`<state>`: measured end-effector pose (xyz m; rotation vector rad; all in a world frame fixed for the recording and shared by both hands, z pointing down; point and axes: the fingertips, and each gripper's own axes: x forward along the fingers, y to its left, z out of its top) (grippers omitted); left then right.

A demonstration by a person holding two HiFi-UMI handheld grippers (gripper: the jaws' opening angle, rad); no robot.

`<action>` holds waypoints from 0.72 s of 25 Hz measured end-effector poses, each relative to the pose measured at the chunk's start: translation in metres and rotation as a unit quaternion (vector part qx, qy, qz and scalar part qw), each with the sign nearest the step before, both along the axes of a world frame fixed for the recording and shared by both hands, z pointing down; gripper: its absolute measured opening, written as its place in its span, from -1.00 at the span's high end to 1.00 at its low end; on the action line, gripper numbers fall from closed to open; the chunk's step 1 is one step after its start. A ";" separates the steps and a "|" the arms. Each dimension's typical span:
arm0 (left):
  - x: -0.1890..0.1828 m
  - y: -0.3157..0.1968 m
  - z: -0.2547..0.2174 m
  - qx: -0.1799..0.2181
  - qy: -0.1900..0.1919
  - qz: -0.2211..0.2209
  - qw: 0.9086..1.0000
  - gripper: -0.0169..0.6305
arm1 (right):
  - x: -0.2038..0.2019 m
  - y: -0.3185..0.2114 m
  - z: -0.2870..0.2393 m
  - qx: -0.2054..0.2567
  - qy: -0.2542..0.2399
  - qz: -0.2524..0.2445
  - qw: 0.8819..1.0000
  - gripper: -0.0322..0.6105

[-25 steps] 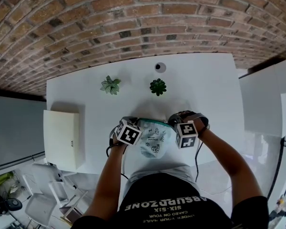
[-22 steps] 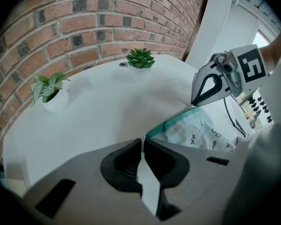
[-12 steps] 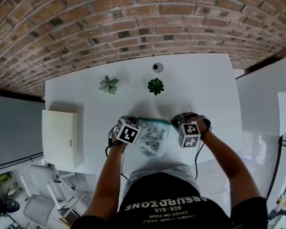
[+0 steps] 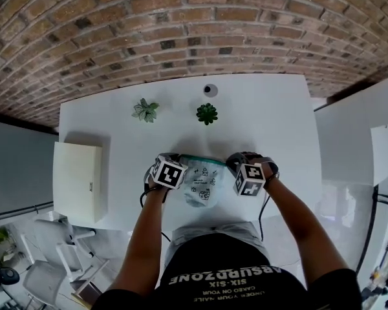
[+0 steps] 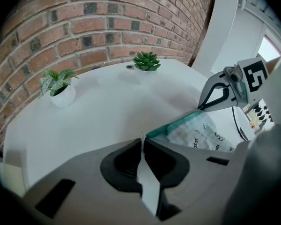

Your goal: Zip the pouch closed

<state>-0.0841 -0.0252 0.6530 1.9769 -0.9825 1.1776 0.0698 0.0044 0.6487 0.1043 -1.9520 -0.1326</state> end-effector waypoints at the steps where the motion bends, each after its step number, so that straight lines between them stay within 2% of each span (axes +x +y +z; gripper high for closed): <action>1: -0.001 0.000 -0.001 0.000 -0.004 -0.006 1.000 0.86 | 0.000 0.000 0.000 -0.001 -0.001 0.005 1.000 0.90; 8: -0.002 -0.002 -0.002 -0.013 -0.005 -0.024 1.000 0.87 | 0.003 0.000 -0.001 -0.003 0.003 0.040 0.999 0.89; 11: -0.002 -0.004 -0.005 -0.019 0.020 -0.043 0.999 0.86 | 0.002 -0.003 0.000 0.005 0.014 0.045 0.999 0.89; 14: 0.004 0.001 -0.006 -0.018 0.043 -0.070 0.996 0.68 | 0.003 -0.006 -0.001 -0.002 0.005 0.081 0.997 0.82; 16: 0.007 0.002 -0.009 -0.008 0.040 -0.088 0.995 0.51 | 0.004 -0.009 -0.006 -0.011 -0.007 0.105 0.994 0.67; 18: 0.008 0.000 -0.017 0.014 0.036 -0.101 0.994 0.47 | 0.001 -0.010 -0.014 -0.021 -0.025 0.119 0.992 0.62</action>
